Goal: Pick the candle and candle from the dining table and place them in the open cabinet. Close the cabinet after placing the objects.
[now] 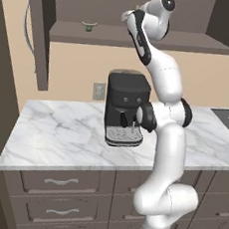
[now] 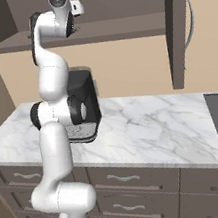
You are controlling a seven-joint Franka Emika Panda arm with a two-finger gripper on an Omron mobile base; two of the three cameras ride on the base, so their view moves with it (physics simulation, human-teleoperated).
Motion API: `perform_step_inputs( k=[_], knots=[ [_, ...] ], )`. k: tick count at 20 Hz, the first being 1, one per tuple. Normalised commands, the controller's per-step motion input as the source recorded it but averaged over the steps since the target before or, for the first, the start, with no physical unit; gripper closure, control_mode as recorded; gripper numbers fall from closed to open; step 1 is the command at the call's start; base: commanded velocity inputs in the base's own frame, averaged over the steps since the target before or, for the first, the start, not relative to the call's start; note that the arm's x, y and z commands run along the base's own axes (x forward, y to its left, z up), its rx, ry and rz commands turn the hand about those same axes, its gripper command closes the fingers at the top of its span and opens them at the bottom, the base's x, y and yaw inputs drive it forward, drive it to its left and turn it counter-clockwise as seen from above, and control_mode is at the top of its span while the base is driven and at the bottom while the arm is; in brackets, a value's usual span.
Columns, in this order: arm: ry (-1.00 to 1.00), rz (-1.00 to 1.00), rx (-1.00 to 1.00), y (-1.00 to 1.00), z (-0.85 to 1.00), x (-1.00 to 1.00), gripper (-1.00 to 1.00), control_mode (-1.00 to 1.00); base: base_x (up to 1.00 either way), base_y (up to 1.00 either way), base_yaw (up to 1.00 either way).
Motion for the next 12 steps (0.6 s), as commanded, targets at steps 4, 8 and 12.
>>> perform_step_inputs(
  k=[4,8,12],
  knots=[
    [0.03,0.0,0.0,0.07,-0.35,0.03,-1.0,-1.0,0.0,0.0,0.0],
    [0.0,0.0,0.0,0.0,-0.36,0.0,-1.0,-1.0,0.0,0.0,0.0],
    [0.0,0.0,0.0,0.0,-0.25,0.0,-1.0,-1.0,0.0,0.0,0.0]
  ],
)
